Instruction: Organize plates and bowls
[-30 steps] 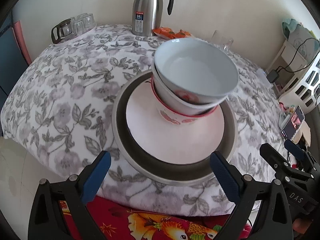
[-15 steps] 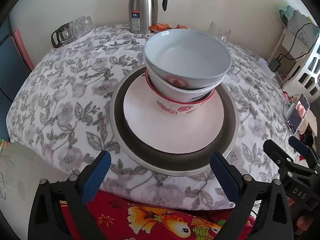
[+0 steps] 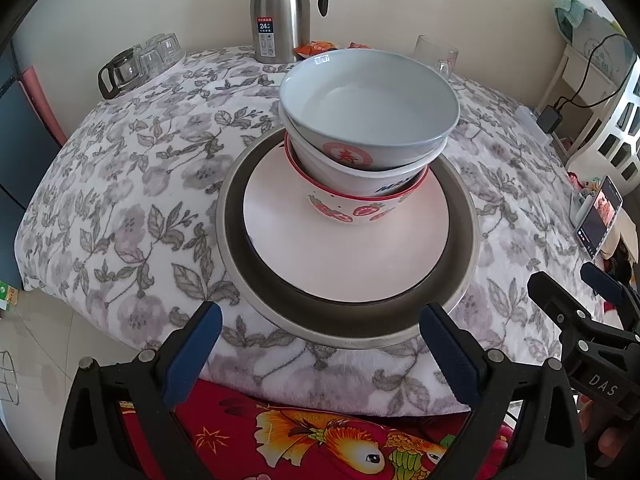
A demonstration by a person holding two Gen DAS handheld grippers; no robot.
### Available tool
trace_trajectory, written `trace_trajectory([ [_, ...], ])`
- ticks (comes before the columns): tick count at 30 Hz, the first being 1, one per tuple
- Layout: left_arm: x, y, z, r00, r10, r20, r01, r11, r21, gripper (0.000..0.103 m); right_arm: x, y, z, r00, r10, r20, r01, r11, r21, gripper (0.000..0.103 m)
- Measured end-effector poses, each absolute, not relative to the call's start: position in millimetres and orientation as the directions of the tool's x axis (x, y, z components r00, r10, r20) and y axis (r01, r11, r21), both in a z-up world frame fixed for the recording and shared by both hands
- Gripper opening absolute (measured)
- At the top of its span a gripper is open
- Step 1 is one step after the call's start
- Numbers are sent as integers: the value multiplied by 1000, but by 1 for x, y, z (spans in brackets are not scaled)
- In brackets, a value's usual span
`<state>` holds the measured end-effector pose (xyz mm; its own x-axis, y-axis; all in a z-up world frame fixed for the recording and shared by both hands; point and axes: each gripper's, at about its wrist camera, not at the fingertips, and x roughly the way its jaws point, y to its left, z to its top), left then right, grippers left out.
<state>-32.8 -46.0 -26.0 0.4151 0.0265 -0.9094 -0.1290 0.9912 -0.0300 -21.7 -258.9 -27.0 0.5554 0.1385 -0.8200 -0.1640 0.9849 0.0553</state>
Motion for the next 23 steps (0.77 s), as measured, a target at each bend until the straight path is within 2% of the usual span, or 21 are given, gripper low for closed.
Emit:
trace_trajectory([
  [23, -34, -43, -24, 425, 28, -905, -139, 990, -35, 99, -21, -257, -28, 551, 142, -823, -179, 983, 50, 103],
])
